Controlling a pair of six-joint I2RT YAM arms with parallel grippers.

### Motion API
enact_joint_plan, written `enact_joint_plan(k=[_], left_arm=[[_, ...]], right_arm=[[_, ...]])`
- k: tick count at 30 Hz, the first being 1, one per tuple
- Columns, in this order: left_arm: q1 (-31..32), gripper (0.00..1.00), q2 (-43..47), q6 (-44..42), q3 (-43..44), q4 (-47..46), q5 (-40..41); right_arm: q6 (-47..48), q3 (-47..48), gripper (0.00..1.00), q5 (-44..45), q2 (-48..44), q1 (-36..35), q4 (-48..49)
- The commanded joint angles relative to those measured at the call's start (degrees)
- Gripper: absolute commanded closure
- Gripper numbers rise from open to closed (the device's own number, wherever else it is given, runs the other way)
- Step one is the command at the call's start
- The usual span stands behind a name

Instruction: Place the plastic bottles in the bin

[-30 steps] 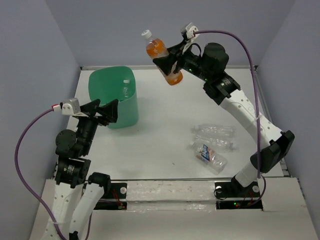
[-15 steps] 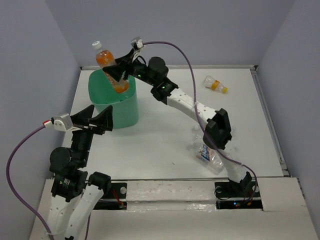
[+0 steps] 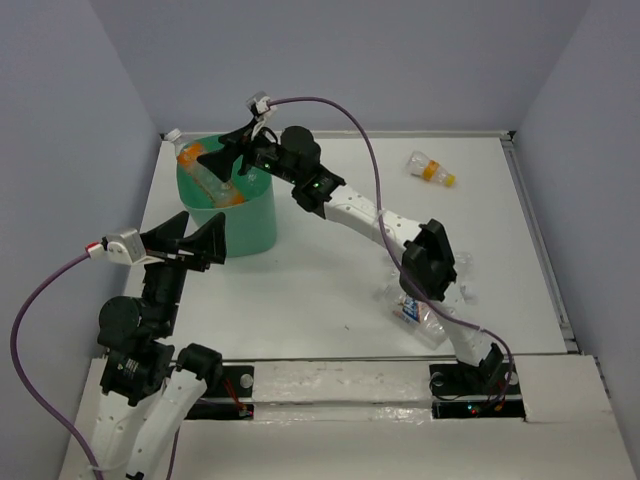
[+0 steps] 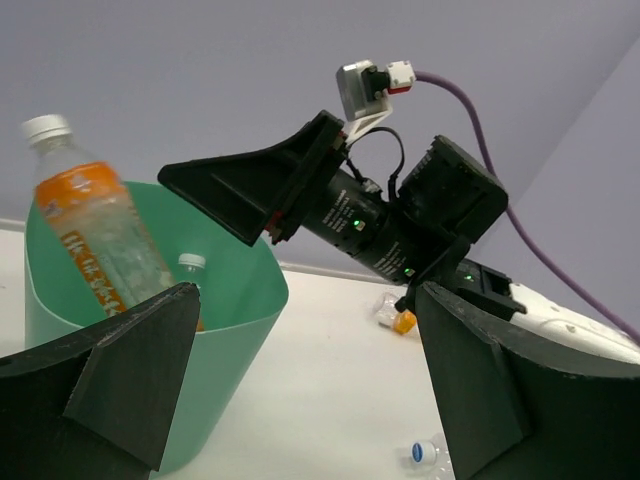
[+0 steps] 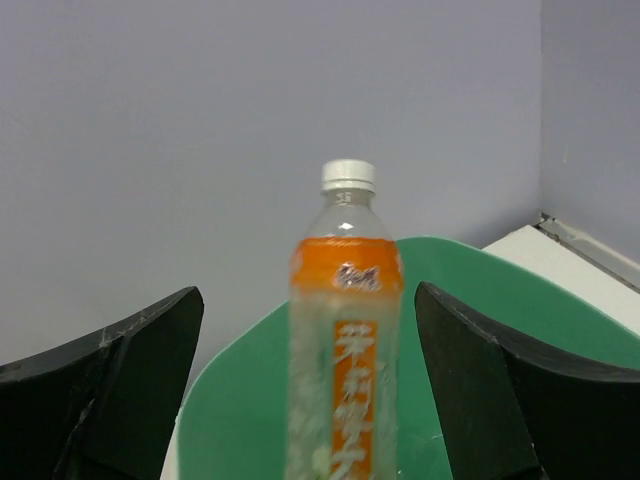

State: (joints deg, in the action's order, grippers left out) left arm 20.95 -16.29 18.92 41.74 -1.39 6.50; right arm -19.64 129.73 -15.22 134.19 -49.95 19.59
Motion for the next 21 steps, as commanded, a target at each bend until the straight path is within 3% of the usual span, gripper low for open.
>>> enact_joint_plan(k=[1,6,9,10,11,13,18,19,20,21], left_arm=[[0.3,0.01,0.6,-1.0,0.1,-1.6,0.8],[0.2,0.01,0.0,-1.1,0.0,-1.3,1.1],[0.1,0.01,-0.3,-1.0,0.0,-1.5,0.9],[0.1,0.01,-0.5,-1.0,0.0,-1.5,0.7],[0.2,0.01,-0.6,-1.0,0.0,-1.5,0.5],[0.1,0.01,-0.8,-0.8,-0.1,-1.5,0.0],[0.1,0.01,-1.5,-0.7,-0.3,-1.8,0.0],[0.1,0.01,-2.3,-0.6,-0.3,-1.7,-0.1],[0.1,0.01,-2.3,-0.6,-0.3,-1.7,-0.3],[0.1,0.01,-3.4,-0.5,-0.3,-1.7,-0.3]], right_arm=[[4.7,-3.3,0.1,1.3,-9.4,-0.4,1.0],[13.0,-21.6,0.21,7.1,-23.6,1.4,0.4],[14.5,-30.0,0.32,5.9,-31.5,8.8,-4.0],[14.0,-33.5,0.35,5.3,-32.6,14.7,-6.2],[13.8,-33.8,0.39,4.6,-33.0,14.7,-9.3],[15.8,-34.4,0.45,7.6,-33.2,22.4,-19.2],[26.5,-33.2,0.45,21.1,-28.6,31.0,-29.3],[31.7,-31.0,0.38,26.0,-25.0,31.0,-31.4],[34.5,-30.9,0.38,26.0,-23.0,31.8,-31.5],[37.1,-28.2,0.29,29.5,-21.0,32.5,-34.1]])
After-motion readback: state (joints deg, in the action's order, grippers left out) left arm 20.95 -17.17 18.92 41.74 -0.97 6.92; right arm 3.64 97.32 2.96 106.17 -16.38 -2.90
